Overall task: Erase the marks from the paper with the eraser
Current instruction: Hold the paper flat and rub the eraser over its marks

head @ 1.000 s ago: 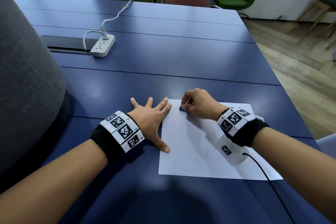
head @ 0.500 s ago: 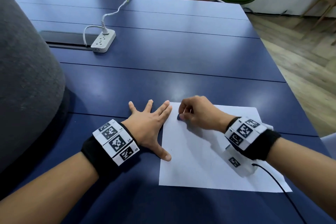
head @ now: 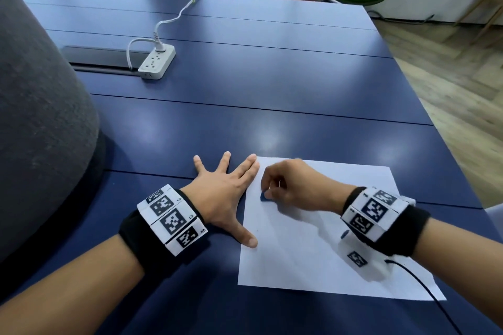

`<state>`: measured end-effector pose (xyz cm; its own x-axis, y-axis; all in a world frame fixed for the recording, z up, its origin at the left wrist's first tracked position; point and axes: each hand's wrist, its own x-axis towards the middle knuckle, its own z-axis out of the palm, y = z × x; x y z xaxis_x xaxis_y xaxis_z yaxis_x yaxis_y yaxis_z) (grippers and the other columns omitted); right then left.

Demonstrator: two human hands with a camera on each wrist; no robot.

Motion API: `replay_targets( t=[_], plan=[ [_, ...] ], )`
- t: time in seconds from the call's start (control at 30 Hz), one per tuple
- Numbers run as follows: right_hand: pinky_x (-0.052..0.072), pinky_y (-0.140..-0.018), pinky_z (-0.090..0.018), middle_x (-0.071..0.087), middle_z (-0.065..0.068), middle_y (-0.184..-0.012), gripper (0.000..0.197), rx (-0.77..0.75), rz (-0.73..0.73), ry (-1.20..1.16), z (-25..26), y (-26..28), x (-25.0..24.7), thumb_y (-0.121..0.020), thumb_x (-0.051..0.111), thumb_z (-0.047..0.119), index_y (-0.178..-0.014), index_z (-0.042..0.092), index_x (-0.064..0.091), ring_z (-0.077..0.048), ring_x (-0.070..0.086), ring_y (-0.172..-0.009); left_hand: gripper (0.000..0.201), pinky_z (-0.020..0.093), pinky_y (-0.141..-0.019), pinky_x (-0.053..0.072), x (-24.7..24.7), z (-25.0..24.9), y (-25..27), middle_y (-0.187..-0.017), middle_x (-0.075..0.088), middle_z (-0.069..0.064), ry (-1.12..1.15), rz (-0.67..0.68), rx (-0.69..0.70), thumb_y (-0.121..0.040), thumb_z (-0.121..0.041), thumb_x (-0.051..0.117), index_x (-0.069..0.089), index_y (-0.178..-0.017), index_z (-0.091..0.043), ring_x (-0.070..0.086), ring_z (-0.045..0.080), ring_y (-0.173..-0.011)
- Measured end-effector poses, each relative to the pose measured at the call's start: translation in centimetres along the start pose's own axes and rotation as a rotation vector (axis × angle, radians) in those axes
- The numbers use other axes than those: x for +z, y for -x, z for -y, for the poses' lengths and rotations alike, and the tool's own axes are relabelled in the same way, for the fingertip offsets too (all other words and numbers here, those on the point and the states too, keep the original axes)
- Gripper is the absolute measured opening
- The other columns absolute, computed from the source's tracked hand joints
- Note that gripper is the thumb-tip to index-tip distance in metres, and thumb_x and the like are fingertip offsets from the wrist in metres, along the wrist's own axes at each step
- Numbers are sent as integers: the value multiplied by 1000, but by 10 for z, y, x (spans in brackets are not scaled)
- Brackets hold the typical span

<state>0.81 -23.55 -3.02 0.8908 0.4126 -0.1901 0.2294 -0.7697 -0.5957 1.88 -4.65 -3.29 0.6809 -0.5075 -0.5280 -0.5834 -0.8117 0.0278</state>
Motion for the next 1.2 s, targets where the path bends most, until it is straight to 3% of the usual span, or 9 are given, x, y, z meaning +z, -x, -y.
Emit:
replay_targets(
  t=[0.1, 0.17, 0.37, 0.57, 0.63, 0.73, 0.9, 1.1, 1.2],
  plan=[
    [36, -54, -9, 64, 1, -74, 7, 85, -131, 11, -11, -17, -11, -84, 68, 18, -86, 12, 66, -4, 54, -60, 151, 83, -97, 2, -1, -1, 0, -155, -32, -18, -17, 8, -1, -45, -93, 59, -28, -148, -26, -17, 35, -146],
    [38, -56, -15, 66, -1, -78, 8, 116, -190, -12, -16, -21, -12, -84, 68, 18, -87, 11, 66, -10, 56, -64, 151, 83, -96, 3, -2, -1, 0, -154, -32, -18, -17, 19, -4, -45, -92, 60, -28, -148, -26, -18, 35, -146],
    [39, -55, -11, 60, 6, -67, 4, -9, -37, 5, -2, -2, 1, -82, 69, 18, -83, 15, 66, -6, 51, -56, 150, 80, -99, 14, -4, -2, 2, -153, -33, -21, 18, 43, -9, -47, -88, 65, -27, -149, -27, -20, 32, -146],
    [39, -60, -20, 62, 2, -74, 10, 104, -206, -2, -11, -27, -12, -84, 67, 17, -89, 9, 67, -12, 55, -66, 148, 77, -102, 19, -5, -1, 4, -154, -32, -21, 13, 32, 7, -48, -89, 64, -25, -149, -27, -19, 32, -146],
    [38, -56, -15, 58, 6, -67, 8, 55, -160, -13, -7, -17, -3, -83, 69, 16, -87, 10, 67, -4, 51, -57, 149, 77, -102, 20, -4, 0, 3, -154, -31, -21, 26, 33, 8, -48, -88, 65, -26, -149, -27, -19, 32, -146],
    [38, -55, -11, 56, 10, -63, 7, -16, -36, 24, 1, -7, 1, -83, 68, 16, -86, 10, 67, -5, 50, -55, 149, 77, -102, 21, -4, -1, 3, -154, -31, -21, 26, 27, 16, -48, -88, 65, -25, -149, -27, -18, 33, -147],
    [42, -65, -23, 67, -4, -81, 11, 100, -207, 17, -10, -21, -12, -85, 67, 18, -90, 8, 67, -16, 56, -71, 147, 75, -102, 21, -3, 0, 4, -154, -29, -21, 24, 17, 17, -49, -88, 64, -24, -150, -28, -17, 32, -147],
    [43, -60, -15, 66, 0, -74, 4, -57, -23, 20, 9, 12, 14, -83, 67, 17, -85, 13, 66, -13, 56, -64, 147, 75, -101, 21, -2, 0, 3, -155, -29, -22, 20, 5, 14, -47, -89, 65, -21, -150, -29, -16, 33, -147],
    [38, -57, -13, 63, 1, -75, 9, 16, -84, 50, 6, 1, 4, -84, 67, 18, -90, 10, 67, -13, 54, -66, 147, 74, -101, 22, -2, -2, 5, -156, -27, -20, 5, 7, 11, -47, -89, 63, -21, -151, -28, -14, 36, -147]
  ],
)
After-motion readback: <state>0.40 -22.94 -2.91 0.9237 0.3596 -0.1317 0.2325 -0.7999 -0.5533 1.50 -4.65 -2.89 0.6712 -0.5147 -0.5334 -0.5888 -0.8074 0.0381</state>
